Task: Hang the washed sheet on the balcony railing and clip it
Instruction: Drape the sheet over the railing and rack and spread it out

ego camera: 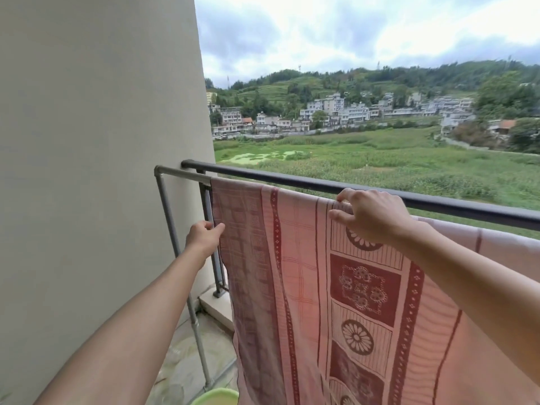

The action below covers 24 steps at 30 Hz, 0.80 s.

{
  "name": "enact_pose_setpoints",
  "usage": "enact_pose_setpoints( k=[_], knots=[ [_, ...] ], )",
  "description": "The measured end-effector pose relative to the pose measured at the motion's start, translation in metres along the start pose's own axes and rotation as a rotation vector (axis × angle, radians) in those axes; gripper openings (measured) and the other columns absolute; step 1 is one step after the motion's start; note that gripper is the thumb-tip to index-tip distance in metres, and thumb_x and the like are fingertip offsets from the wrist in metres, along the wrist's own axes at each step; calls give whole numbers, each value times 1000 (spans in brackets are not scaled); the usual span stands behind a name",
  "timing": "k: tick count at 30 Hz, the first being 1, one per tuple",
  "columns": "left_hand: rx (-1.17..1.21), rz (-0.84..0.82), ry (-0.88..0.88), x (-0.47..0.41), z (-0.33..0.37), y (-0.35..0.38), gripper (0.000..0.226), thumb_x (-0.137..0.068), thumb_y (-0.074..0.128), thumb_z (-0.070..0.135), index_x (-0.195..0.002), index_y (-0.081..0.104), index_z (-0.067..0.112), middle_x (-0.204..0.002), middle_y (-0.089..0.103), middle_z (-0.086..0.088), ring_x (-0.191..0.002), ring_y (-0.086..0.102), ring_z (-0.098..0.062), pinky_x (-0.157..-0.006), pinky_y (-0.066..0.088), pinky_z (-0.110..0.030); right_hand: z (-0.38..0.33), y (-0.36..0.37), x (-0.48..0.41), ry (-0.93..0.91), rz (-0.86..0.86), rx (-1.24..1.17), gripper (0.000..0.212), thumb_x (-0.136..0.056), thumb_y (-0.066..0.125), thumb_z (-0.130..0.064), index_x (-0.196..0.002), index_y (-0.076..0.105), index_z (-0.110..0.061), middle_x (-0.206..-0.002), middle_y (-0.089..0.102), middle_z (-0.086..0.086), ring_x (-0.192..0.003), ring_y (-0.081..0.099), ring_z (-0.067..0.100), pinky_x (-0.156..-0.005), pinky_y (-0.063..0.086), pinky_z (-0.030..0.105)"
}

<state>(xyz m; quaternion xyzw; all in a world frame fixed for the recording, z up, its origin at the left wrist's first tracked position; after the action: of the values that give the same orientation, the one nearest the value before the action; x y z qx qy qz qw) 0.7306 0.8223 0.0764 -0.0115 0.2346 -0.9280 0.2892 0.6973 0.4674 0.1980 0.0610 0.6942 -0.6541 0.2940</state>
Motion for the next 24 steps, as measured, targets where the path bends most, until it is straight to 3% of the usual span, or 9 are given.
enact_pose_setpoints(
  k=[5, 8, 10, 13, 14, 17, 19, 21, 24],
  knots=[
    [227, -99, 59, -82, 6, 15, 61, -92, 61, 35, -141, 40, 6, -135, 51, -7, -116, 54, -24, -97, 43, -34, -22, 22, -31, 120, 6, 27, 44, -91, 38, -67, -102, 60, -31, -83, 65, -5, -74, 59, 17, -61, 42, 31],
    [361, -314, 56, -124, 9, 45, 40, -92, 61, 30, -121, 55, 4, -118, 64, -13, -84, 64, -21, -66, 51, -25, -18, 28, -35, 291, 57, 118, 58, -90, 24, -72, -84, 60, -28, -76, 64, -7, -70, 57, 17, -57, 33, 30],
    [372, -325, 123, -138, 18, 48, 18, -91, 63, 23, -101, 60, 8, -108, 68, -20, -70, 61, -18, -52, 46, -19, -17, 28, -35, 381, 72, 163, 65, -89, 18, -74, -74, 59, -25, -69, 61, -6, -65, 55, 16, -55, 31, 30],
    [330, -319, 143, -157, 18, 44, 57, -84, 72, 35, -129, 48, 11, -110, 61, -9, -90, 57, -21, -76, 44, -30, -15, 27, -36, 501, 32, 170, 67, -89, 18, -74, -71, 60, -24, -67, 59, -5, -66, 54, 18, -59, 33, 32],
    [342, -333, 143, -164, 17, 44, 57, -83, 72, 36, -128, 50, 10, -107, 61, -7, -93, 59, -23, -79, 45, -33, -15, 28, -35, 538, 26, 170, 67, -89, 19, -73, -72, 60, -23, -67, 59, -5, -67, 54, 20, -60, 34, 33],
    [357, -342, 218, -172, 20, 43, 22, -90, 64, 22, -85, 69, 1, -73, 64, -4, -70, 60, -22, -62, 46, -35, -18, 29, -33, 615, 41, 202, 69, -92, 19, -70, -71, 60, -18, -72, 63, 2, -69, 53, 24, -66, 35, 35],
    [313, -275, 310, -168, 30, 32, 38, -92, 60, 25, -62, 56, 2, -57, 49, -2, -55, 43, -18, -54, 33, -32, -19, 32, -31, 632, 51, 248, 67, -93, 16, -67, -76, 60, -20, -84, 67, 6, -79, 55, 27, -76, 36, 39],
    [277, -212, 393, -166, 40, 9, 45, -94, 58, 29, -56, 43, 10, -52, 39, 0, -49, 32, -16, -52, 27, -31, -20, 36, -28, 634, 54, 273, 65, -94, 13, -67, -97, 63, -26, -105, 68, 8, -99, 58, 28, -89, 37, 43],
    [144, -133, 605, -174, 69, -30, 39, -95, 56, 26, -61, 50, 10, -54, 45, 0, -54, 41, -21, -55, 33, -33, -20, 39, -23, 657, 73, 286, 75, -90, 11, -73, -129, 54, -25, -127, 60, 11, -115, 52, 29, -98, 34, 44]
  ],
)
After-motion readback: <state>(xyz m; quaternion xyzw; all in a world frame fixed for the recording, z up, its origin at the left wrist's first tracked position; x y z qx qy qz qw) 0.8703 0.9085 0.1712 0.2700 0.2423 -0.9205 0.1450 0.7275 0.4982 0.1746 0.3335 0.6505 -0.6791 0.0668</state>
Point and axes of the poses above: each hand's wrist, its own x-axis away from the middle knuckle, its own y-axis out of the palm, z = x × y, the point moved 9 cm from there along -x, towards the middle knuckle
